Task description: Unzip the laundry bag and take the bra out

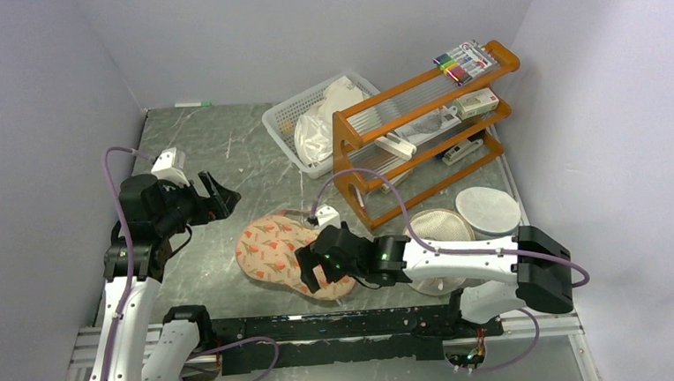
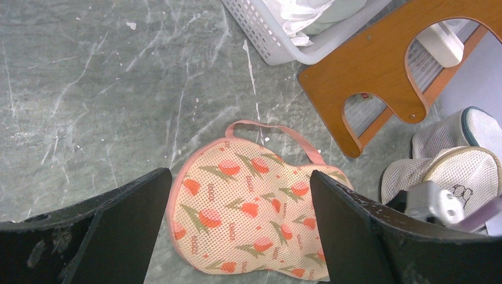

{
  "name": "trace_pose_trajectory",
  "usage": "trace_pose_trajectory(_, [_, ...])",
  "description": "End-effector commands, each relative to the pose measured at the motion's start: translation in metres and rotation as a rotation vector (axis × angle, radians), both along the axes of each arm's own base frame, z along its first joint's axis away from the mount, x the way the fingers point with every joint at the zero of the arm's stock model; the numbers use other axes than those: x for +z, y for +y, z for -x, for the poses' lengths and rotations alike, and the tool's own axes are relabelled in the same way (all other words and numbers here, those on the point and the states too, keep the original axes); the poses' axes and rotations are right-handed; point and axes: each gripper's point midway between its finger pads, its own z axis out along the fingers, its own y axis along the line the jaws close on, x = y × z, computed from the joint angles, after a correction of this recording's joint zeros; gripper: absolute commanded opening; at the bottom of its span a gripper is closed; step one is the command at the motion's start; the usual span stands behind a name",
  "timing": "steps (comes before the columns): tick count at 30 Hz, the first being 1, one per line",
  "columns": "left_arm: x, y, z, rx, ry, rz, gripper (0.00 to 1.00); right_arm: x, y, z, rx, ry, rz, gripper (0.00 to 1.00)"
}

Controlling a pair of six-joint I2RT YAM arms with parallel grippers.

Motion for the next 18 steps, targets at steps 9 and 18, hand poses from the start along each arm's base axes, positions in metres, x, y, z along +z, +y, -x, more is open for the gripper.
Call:
trace_pose_trajectory(9, [-0.002, -0.001, -0.005, 0.001, 0.006, 0.006, 0.99, -0.016, 0.134, -0.057, 0.110, -0.185, -0.093, 0.95])
trace_pose_trajectory(18, [0.002, 0.000, -0.002, 0.007, -0.015, 0.006, 1.00, 0.025, 0.166, -0.100, 0.085, -0.266, -0.109, 0.96])
